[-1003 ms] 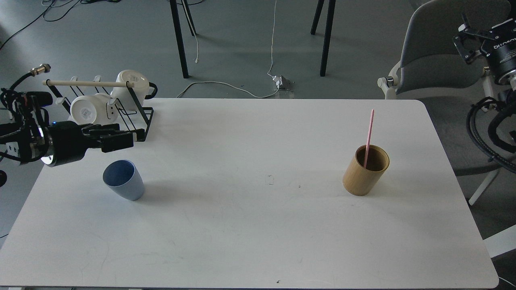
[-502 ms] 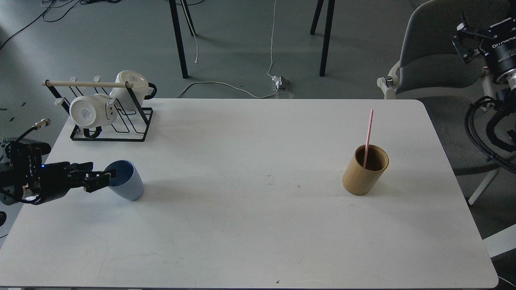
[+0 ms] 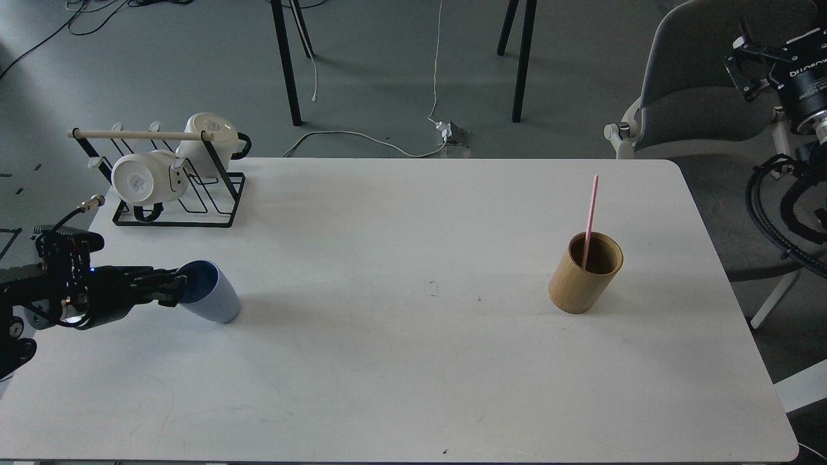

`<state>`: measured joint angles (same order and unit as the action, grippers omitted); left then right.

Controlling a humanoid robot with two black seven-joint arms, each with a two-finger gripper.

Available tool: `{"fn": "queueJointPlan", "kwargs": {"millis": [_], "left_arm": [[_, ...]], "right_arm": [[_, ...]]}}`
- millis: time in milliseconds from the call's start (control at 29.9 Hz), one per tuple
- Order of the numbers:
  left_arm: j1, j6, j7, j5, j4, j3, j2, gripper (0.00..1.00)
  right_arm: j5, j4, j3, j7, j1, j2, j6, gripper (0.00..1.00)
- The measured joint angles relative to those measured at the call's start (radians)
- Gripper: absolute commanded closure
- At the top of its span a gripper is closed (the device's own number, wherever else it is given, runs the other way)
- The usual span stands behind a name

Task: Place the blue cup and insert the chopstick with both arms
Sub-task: 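Grasp the light blue cup with the left gripper and lift it, then carry the blue cup toward the table center and lower it upright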

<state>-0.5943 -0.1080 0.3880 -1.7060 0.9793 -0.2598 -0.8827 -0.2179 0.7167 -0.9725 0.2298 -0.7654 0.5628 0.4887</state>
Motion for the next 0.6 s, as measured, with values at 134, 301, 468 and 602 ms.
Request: {"fn": "queueJointPlan", "kwargs": {"millis": [134, 301, 468, 602], "left_arm": [[-0.055, -0.035, 0.007, 0.0, 0.02, -0.002, 0.001, 1.0], [-0.191, -0.146, 0.02, 0.0, 0.088, -0.002, 0.0, 1.0], [-0.383, -0.34, 0.004, -0.005, 0.226, -0.001, 0.007, 1.0], [-0.502, -0.378, -0.05, -0.06, 0.295, -0.001, 0.099, 1.0]], "right_arm": [[0.0, 0.027, -0.012, 0.0, 0.0, 0.005, 0.0, 0.0], [0.0, 0.045, -0.016, 0.0, -0.009, 0.021, 0.0, 0.0], [0.002, 0.046, -0.015, 0.0, -0.01, 0.027, 0.0, 0.0], [0.002, 0.045, -0.014, 0.0, -0.009, 0.041, 0.0, 0.0]]}}
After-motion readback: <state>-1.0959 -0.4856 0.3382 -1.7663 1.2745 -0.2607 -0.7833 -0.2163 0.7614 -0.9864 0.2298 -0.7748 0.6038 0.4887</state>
